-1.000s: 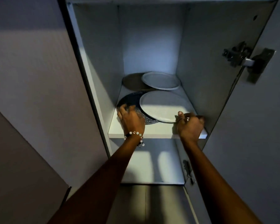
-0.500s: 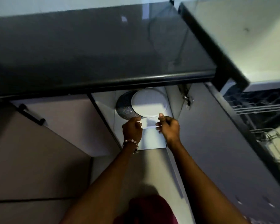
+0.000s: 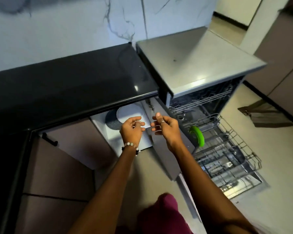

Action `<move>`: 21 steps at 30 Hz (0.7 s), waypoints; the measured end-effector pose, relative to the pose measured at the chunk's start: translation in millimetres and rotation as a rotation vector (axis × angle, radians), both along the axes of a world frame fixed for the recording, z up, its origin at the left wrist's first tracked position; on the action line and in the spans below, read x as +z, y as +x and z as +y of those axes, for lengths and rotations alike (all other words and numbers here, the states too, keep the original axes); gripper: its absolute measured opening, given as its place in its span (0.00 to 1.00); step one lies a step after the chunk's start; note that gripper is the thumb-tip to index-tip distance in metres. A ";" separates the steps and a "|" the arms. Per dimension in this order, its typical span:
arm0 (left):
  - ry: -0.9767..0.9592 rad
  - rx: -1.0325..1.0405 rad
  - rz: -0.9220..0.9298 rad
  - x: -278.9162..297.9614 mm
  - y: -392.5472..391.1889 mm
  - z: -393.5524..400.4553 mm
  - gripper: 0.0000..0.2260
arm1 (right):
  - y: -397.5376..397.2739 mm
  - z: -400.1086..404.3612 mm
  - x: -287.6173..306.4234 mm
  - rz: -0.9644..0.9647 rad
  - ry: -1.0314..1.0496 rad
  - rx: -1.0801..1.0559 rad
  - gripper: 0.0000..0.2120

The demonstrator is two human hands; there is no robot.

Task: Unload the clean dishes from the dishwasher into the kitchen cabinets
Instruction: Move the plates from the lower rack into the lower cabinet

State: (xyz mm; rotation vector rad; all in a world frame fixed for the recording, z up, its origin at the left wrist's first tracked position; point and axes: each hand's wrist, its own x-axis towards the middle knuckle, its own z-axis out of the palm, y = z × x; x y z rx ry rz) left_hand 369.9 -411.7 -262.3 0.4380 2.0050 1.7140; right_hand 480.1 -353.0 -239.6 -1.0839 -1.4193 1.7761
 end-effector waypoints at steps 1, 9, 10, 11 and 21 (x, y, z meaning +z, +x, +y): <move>0.025 -0.021 -0.013 8.9 13.7 4.6 0.09 | 16.5 0.9 9.5 0.022 0.006 -0.026 0.17; 0.170 -0.213 0.028 52.8 149.5 78.5 0.08 | 158.1 50.7 37.3 0.073 -0.004 -0.261 0.14; 0.172 -0.240 0.027 54.0 167.4 91.6 0.08 | 177.9 60.9 36.6 0.062 -0.013 -0.285 0.13; 0.168 -0.269 0.022 54.5 184.3 103.5 0.07 | 196.1 72.1 35.1 0.051 -0.020 -0.302 0.13; -0.132 -0.416 -0.064 -28.9 277.2 211.2 0.06 | 304.5 172.5 -36.4 -0.096 -0.182 -0.339 0.10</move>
